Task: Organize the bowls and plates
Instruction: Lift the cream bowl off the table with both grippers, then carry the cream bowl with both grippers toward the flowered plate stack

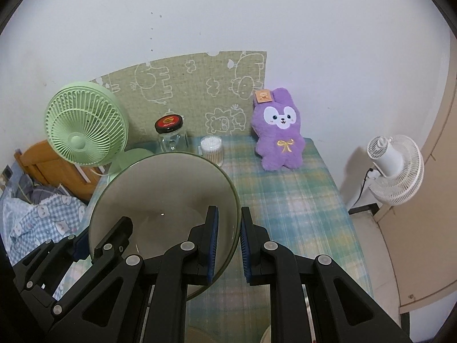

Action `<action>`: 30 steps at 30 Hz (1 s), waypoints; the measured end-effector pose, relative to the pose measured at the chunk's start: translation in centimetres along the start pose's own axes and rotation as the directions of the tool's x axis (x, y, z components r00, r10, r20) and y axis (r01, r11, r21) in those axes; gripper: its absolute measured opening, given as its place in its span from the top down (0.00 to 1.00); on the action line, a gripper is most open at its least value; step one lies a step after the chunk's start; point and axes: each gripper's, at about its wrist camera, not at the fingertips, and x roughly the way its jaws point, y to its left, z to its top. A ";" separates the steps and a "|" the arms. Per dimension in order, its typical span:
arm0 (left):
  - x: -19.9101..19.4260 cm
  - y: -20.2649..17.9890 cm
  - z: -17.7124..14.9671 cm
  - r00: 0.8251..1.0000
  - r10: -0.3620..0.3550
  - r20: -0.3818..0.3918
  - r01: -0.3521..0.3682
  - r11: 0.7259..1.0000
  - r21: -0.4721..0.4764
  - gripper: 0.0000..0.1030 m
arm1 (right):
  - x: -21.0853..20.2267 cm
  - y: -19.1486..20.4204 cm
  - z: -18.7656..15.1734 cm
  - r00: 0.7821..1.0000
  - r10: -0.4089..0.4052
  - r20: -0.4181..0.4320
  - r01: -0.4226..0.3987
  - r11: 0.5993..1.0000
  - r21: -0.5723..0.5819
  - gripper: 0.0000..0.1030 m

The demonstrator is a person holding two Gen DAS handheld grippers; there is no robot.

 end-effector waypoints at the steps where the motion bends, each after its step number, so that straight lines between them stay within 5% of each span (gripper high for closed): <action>1: -0.4 0.1 -0.3 1.000 -0.003 0.001 0.003 1.000 0.001 0.83 | -0.4 0.1 -0.3 1.000 -0.002 0.002 0.002 1.000 0.001 0.83; 30: -4.7 3.4 -9.5 0.999 -0.025 -0.037 0.026 0.999 0.026 0.83 | -5.3 3.2 -10.9 0.999 -0.028 -0.031 0.028 1.000 0.001 0.83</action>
